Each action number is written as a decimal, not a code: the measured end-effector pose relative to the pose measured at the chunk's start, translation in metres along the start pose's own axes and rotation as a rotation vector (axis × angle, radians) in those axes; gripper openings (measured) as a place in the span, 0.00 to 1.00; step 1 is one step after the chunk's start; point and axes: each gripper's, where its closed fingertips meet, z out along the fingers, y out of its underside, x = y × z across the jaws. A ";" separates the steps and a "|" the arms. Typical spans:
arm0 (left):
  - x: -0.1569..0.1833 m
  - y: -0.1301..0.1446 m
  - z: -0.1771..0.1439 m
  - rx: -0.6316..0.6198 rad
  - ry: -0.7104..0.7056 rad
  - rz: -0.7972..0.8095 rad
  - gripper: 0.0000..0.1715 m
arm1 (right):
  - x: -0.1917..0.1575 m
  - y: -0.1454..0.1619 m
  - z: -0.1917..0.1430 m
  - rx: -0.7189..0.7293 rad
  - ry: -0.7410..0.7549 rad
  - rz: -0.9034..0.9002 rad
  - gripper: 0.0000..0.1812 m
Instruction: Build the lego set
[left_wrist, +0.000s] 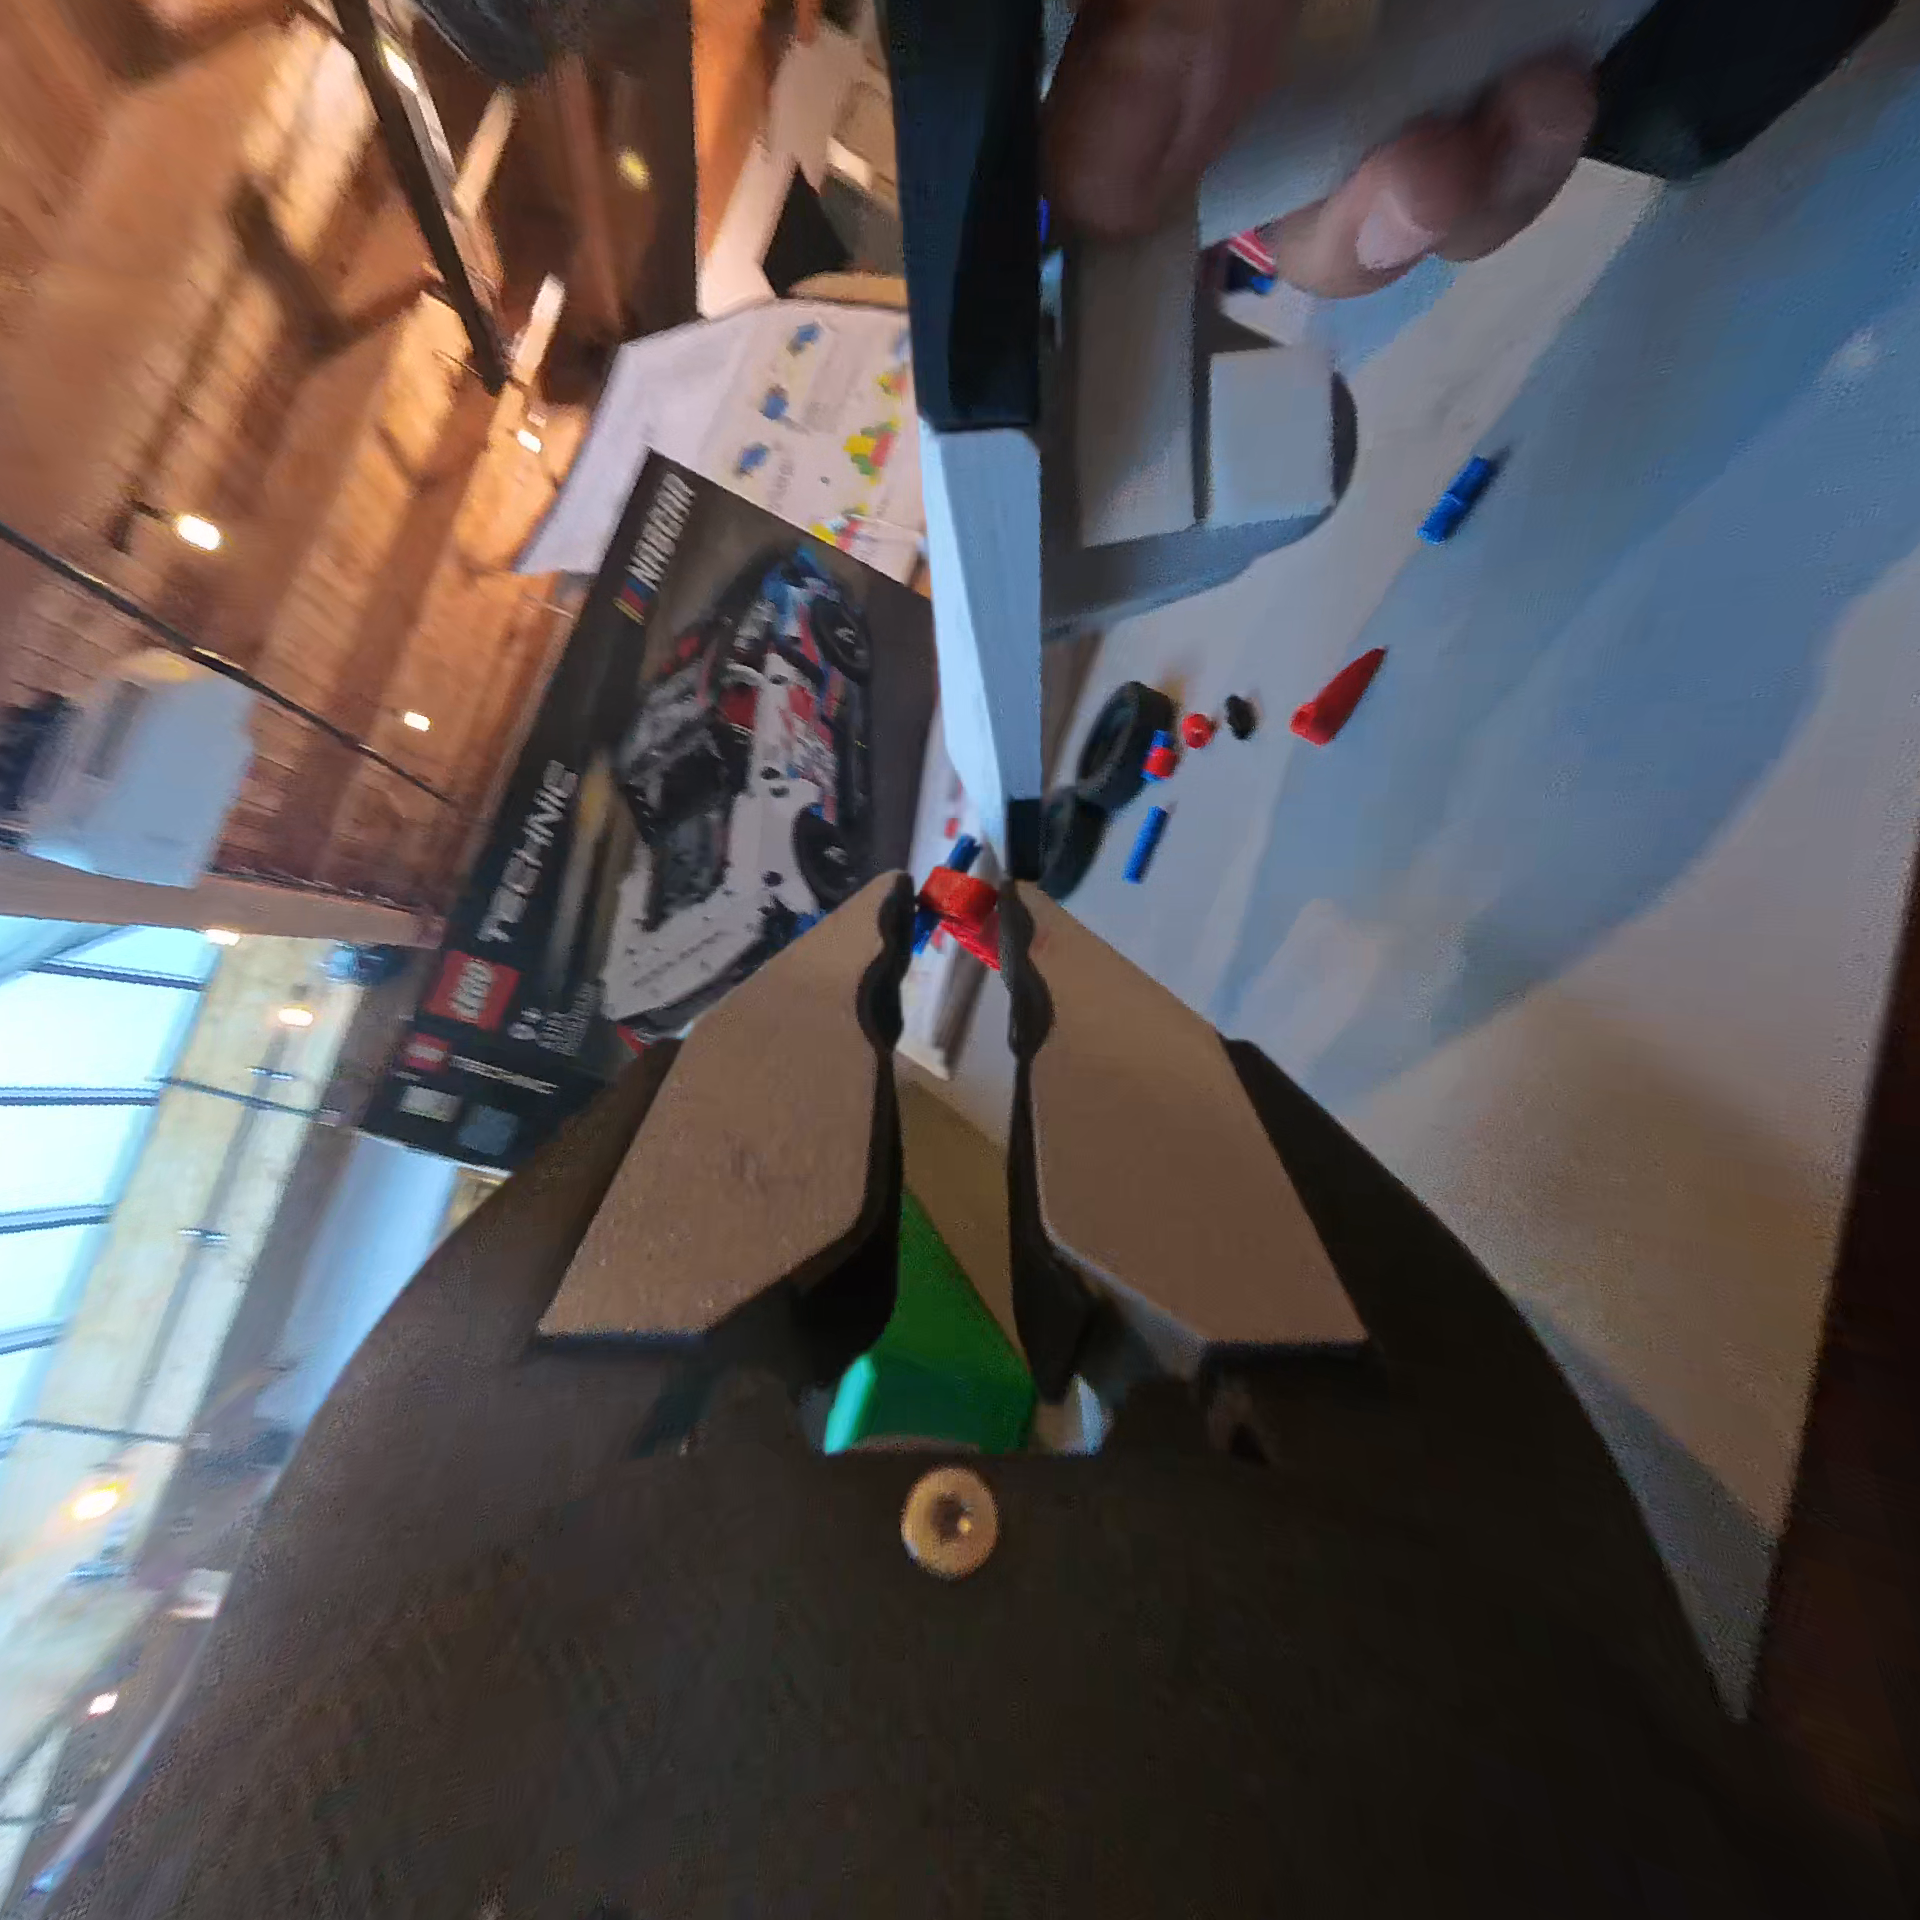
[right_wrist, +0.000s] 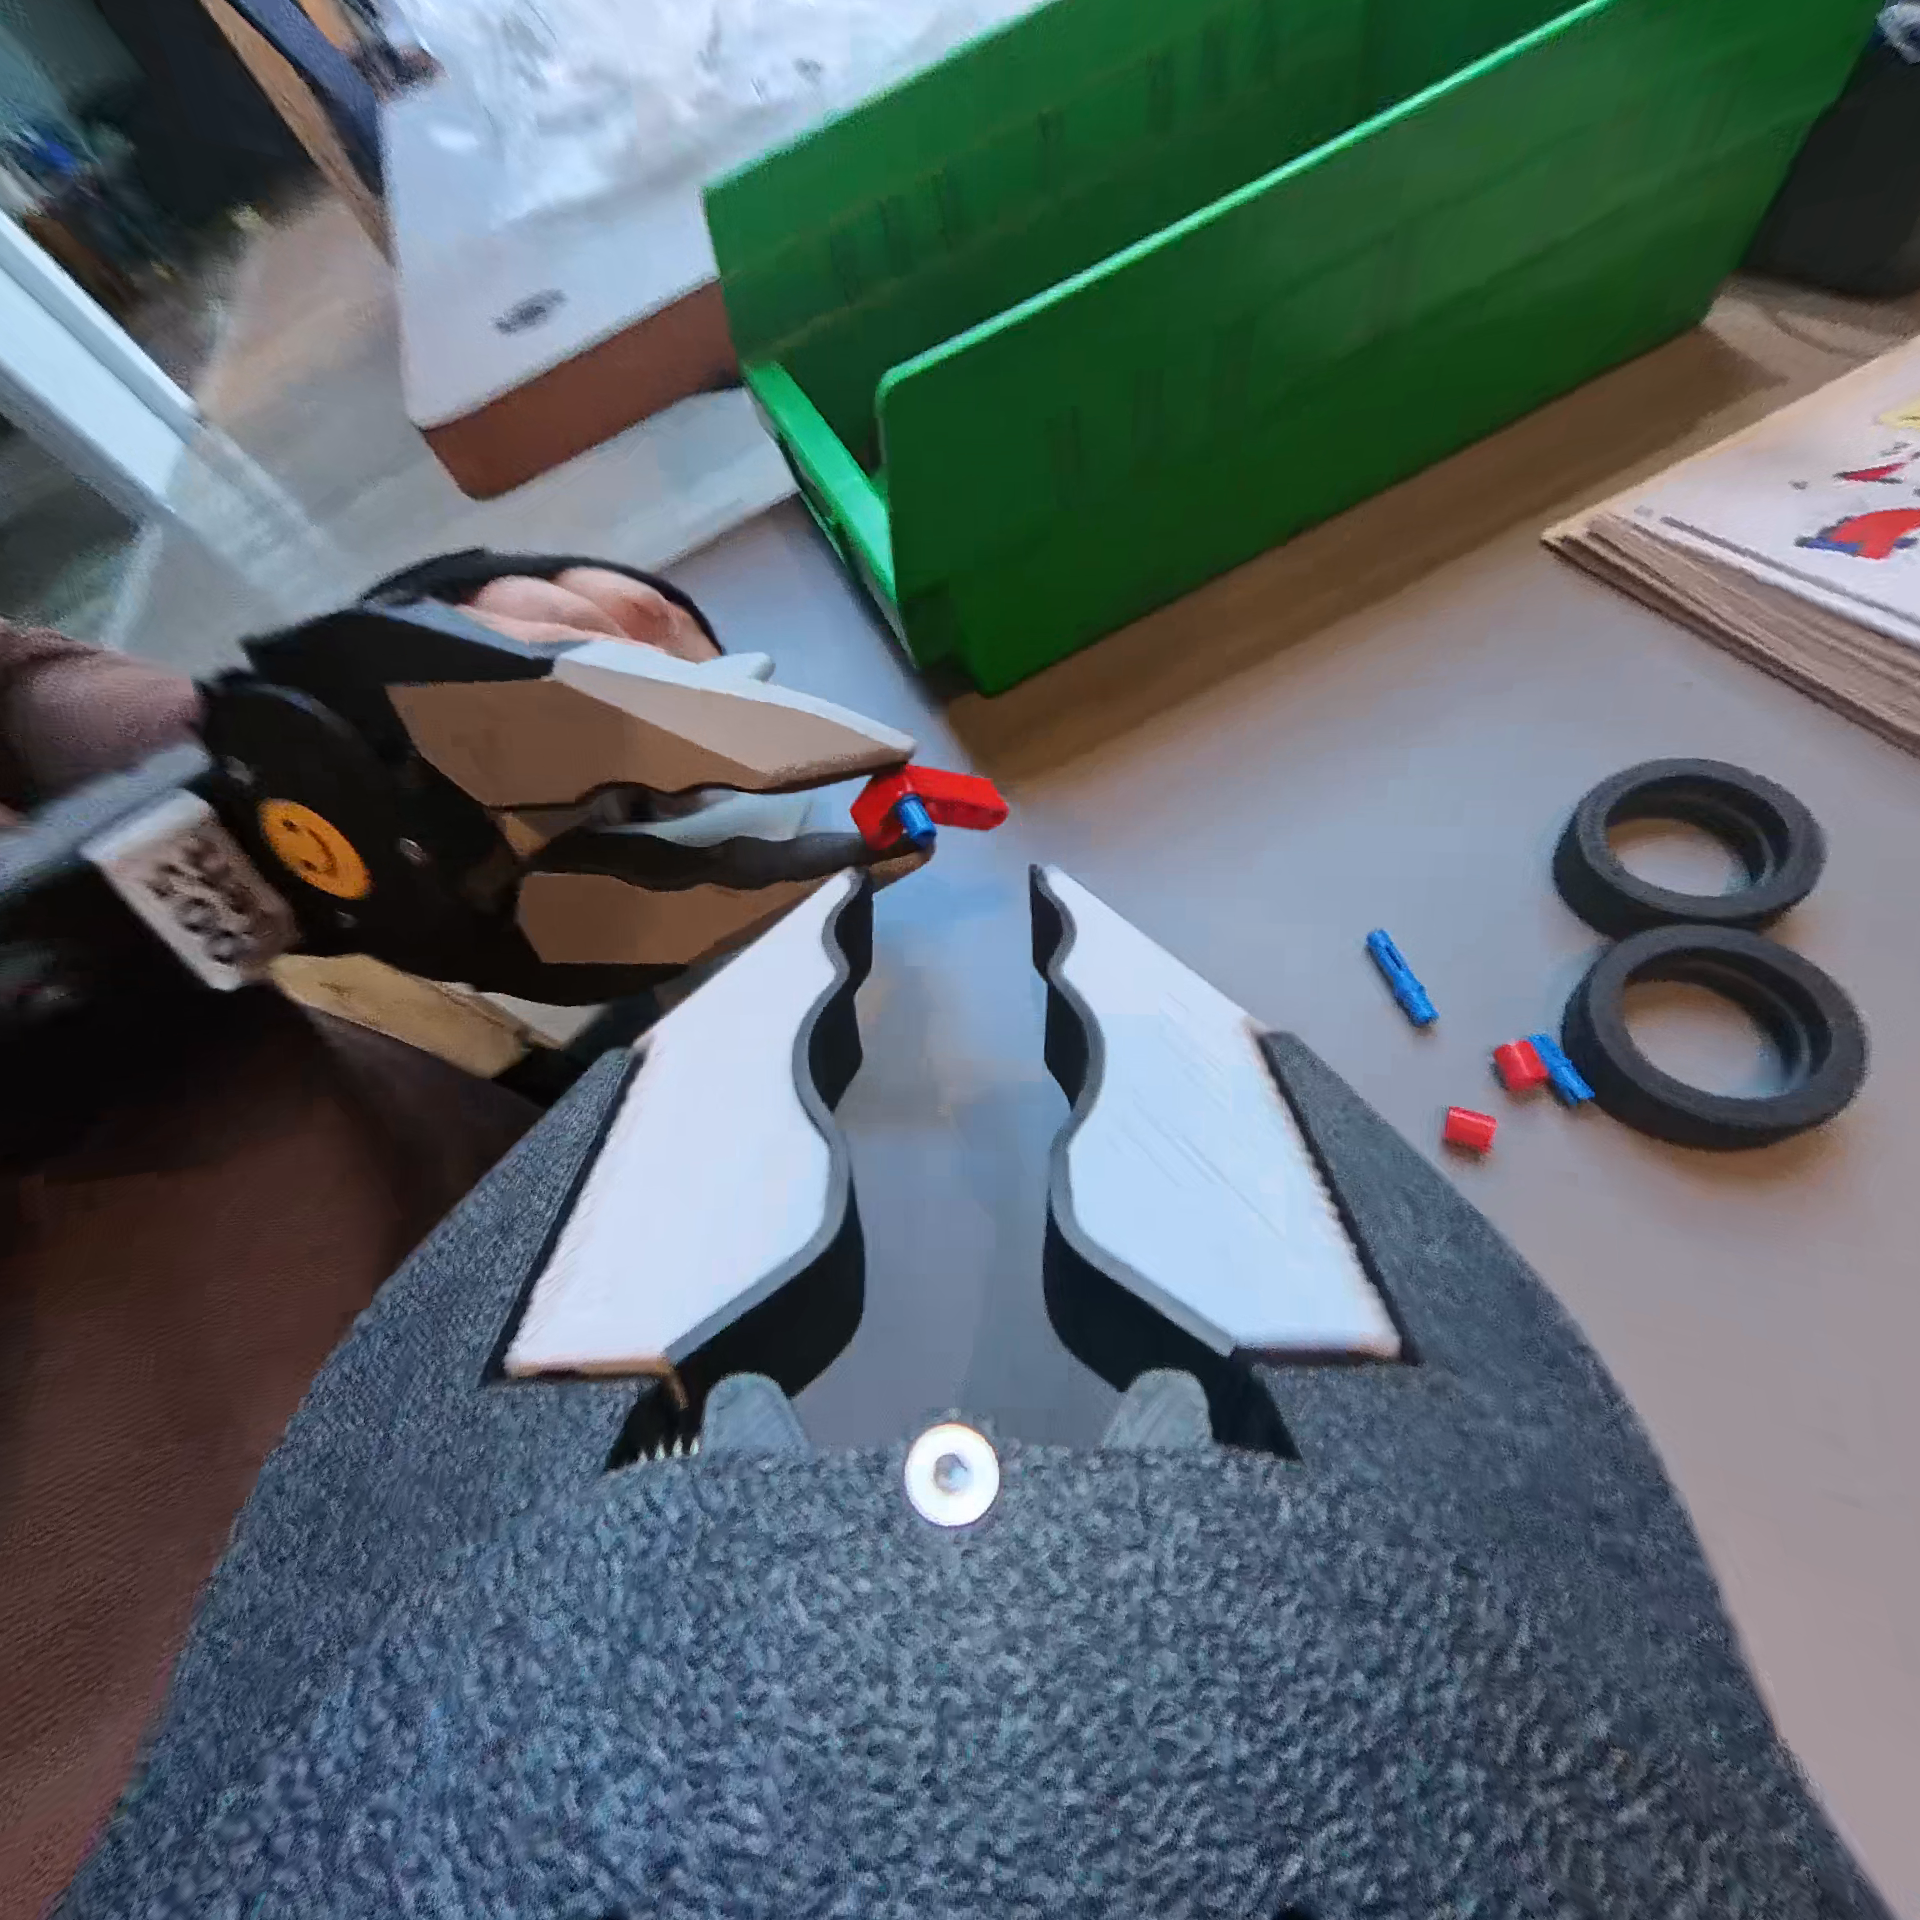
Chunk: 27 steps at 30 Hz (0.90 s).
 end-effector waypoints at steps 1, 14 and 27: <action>-0.004 -0.004 -0.002 0.024 -0.035 0.022 0.08 | -0.003 -0.002 -0.002 0.011 -0.039 0.037 0.16; -0.012 -0.030 -0.019 0.183 -0.118 0.084 0.08 | -0.031 -0.019 -0.010 0.046 -0.388 0.122 0.23; -0.006 -0.032 -0.019 0.215 -0.053 0.013 0.13 | -0.006 -0.006 -0.022 -0.035 -0.039 -0.094 0.18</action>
